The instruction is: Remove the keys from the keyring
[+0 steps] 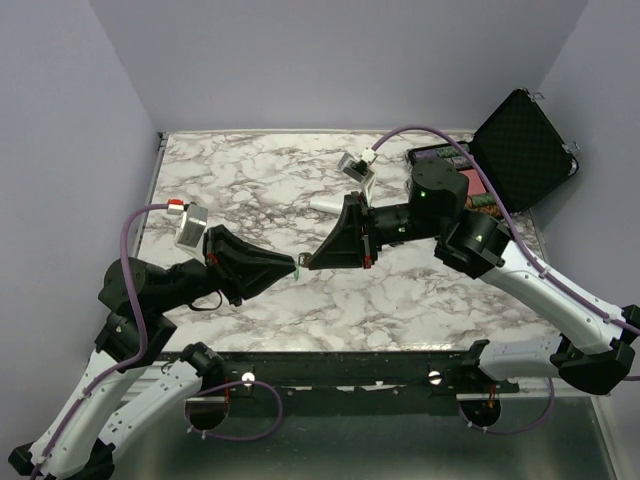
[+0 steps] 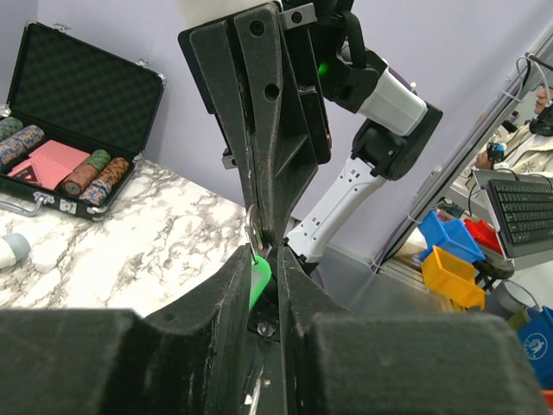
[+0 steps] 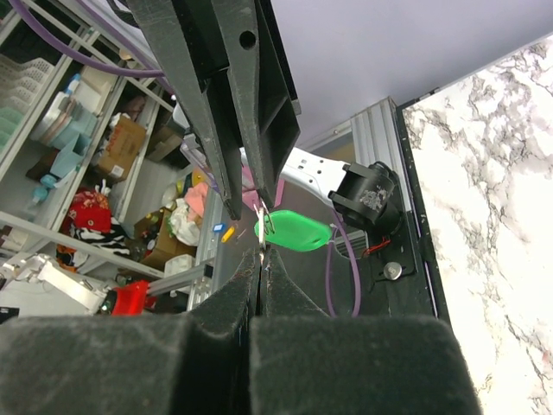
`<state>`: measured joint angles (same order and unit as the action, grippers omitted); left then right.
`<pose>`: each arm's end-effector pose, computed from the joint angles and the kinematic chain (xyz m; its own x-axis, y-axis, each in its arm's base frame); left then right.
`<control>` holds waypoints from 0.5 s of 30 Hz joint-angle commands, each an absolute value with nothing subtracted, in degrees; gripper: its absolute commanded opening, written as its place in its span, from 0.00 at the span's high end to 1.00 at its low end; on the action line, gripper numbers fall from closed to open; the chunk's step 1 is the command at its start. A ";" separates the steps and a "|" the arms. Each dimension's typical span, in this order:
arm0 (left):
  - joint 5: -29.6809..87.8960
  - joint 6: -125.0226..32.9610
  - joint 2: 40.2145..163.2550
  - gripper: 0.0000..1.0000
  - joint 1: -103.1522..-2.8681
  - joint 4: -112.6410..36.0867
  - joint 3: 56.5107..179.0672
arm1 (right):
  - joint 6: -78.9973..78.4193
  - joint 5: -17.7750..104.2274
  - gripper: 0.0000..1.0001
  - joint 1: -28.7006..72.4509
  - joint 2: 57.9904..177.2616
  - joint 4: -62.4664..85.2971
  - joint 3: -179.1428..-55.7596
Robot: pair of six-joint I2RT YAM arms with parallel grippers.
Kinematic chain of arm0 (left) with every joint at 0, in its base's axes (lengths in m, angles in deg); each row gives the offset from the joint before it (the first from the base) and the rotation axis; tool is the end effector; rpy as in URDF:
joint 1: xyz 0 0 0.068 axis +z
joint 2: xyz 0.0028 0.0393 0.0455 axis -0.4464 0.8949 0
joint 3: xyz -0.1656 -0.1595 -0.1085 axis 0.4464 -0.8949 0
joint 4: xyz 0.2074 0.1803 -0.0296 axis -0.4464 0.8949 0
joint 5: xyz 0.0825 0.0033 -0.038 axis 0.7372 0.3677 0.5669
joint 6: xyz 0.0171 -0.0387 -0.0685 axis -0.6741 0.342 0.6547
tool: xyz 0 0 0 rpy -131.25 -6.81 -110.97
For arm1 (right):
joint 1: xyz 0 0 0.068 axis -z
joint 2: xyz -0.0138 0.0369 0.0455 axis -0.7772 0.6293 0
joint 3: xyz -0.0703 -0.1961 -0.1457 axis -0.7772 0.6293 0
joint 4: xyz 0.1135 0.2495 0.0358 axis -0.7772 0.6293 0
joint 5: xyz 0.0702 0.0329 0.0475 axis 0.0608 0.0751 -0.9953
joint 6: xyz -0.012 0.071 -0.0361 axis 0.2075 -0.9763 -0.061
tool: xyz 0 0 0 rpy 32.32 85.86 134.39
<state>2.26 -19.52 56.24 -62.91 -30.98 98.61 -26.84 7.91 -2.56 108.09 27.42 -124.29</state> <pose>0.0962 -0.1207 0.4333 -0.3767 -0.3492 -0.8580 0.8813 0.1502 -0.4481 0.1469 0.2790 0.4417 -0.5943 -0.1274 -0.7941 -0.7958 -0.0489 0.6035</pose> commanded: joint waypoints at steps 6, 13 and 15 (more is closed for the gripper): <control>-1.04 -18.67 57.18 0.80 -62.63 -32.22 98.18 | -25.82 7.27 0.99 -2.70 106.95 28.40 -126.37; -0.08 -18.94 57.44 0.60 -62.63 -31.17 98.35 | -25.91 6.75 0.99 -2.70 106.95 28.14 -126.46; 0.72 -19.11 57.27 0.48 -62.55 -30.99 98.18 | -25.91 6.75 0.99 -2.70 106.95 28.22 -126.54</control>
<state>0.77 -18.98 57.42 -62.89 -30.81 98.59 -26.40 7.91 -2.56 107.98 27.42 -124.91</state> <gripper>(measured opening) 0.402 0.012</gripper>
